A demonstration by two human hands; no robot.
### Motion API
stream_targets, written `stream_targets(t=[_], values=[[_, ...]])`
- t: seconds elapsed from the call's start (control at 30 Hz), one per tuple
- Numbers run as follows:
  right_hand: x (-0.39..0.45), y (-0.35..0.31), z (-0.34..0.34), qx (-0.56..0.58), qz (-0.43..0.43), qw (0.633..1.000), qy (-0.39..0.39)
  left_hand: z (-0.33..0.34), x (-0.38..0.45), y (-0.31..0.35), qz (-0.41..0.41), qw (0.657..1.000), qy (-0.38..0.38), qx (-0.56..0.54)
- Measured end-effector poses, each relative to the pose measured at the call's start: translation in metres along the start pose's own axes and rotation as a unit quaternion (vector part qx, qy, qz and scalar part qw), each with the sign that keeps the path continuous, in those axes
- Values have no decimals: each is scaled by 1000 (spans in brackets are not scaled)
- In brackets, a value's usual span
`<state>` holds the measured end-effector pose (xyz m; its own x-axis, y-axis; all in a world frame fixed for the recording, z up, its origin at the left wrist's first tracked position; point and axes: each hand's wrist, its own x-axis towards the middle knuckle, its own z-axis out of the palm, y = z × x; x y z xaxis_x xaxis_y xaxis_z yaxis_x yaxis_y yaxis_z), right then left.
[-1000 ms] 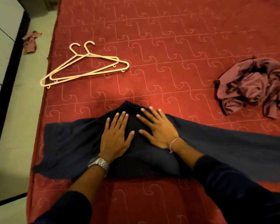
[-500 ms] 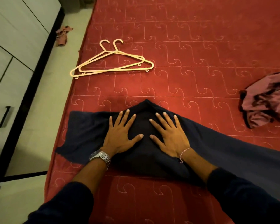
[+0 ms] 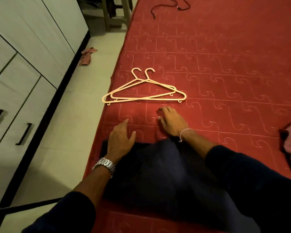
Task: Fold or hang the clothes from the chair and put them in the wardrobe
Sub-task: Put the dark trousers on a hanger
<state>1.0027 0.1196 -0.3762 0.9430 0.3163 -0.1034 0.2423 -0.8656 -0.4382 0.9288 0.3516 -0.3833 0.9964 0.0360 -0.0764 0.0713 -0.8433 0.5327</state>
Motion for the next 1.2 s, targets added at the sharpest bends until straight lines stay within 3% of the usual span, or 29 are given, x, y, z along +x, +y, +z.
stream_targets(t=[0.1,0.23,0.37,0.47,0.53,0.6,0.73,0.87,0.97,1.03,1.13,1.2], values=[[51,-4,7,-21,28,999,-4,-5,20,-18,-5,1000,-4,-28],[90,9,23,-207,97,973,-15,-9,53,-48,-25,998,-31,-56],[76,16,30,-276,28,959,60,-10,69,-61,-56,994,-45,-84],[58,18,27,-204,-37,976,69,-7,76,-63,-54,994,-45,-78],[52,15,22,-139,11,989,50,-5,79,-61,-55,995,-46,-73],[48,10,20,-89,113,989,26,-3,80,-60,-54,996,-45,-63],[50,0,21,63,254,965,20,-5,76,-59,-43,996,-48,-69],[53,-11,15,98,273,956,-42,-14,65,-63,-52,991,-67,-105],[46,-19,18,222,270,937,14,-21,46,-60,-64,990,-55,-117],[38,-32,13,318,282,904,52,-26,28,-56,-76,994,-21,-70],[26,-42,16,389,313,866,28,-31,1,-55,-131,991,-8,17],[20,-47,26,356,313,880,-18,-30,-18,-51,-162,986,-23,42]])
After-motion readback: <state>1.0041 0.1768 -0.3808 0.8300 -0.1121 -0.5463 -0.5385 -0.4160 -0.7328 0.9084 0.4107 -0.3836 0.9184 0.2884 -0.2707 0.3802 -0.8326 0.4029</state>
